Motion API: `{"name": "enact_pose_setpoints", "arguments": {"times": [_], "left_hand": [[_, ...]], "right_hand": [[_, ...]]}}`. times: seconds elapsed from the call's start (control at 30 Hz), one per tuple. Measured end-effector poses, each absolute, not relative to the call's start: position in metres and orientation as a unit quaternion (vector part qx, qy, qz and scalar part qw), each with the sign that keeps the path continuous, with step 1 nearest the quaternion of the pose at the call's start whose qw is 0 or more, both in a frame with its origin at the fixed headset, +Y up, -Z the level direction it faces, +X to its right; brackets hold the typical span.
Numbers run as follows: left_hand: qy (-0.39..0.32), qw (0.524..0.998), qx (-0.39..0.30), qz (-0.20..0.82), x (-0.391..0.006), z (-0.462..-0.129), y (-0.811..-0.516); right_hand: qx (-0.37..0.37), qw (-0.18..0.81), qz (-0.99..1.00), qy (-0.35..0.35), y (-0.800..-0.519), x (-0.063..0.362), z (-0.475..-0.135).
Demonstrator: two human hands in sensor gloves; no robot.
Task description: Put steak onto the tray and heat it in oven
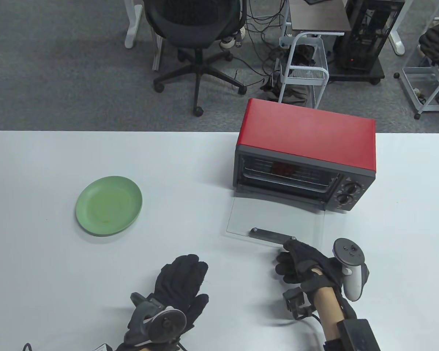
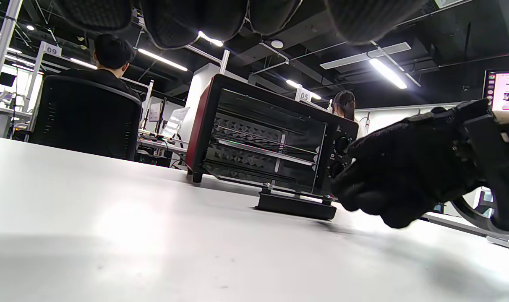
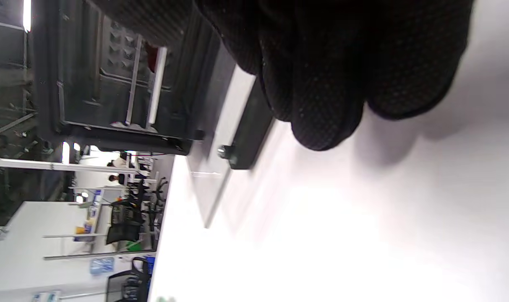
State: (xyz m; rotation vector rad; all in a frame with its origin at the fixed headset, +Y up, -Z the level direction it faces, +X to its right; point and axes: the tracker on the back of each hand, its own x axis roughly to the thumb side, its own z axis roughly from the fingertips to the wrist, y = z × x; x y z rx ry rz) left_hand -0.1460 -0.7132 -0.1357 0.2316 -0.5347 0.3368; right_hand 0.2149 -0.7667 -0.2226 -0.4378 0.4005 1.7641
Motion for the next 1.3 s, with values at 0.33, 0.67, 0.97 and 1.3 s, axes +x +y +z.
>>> {"name": "enact_pose_setpoints", "arguments": {"times": [0.33, 0.67, 0.97, 1.3], "left_hand": [[-0.269, 0.944, 0.106, 0.161, -0.145, -0.136, -0.715], [-0.281, 0.943, 0.096, 0.149, -0.141, -0.136, -0.717], [-0.287, 0.941, 0.095, 0.151, -0.14, -0.136, -0.718], [-0.289, 0.941, 0.094, 0.152, -0.14, -0.135, -0.719]], "right_hand": [[-0.2, 0.629, 0.718, 0.221, -0.794, 0.211, -0.217], [-0.216, 0.647, 0.702, 0.204, -0.799, 0.21, -0.215], [-0.217, 0.607, 0.748, 0.158, -0.789, 0.204, -0.212], [-0.219, 0.569, 0.785, 0.109, -0.779, 0.2, -0.21]]}}
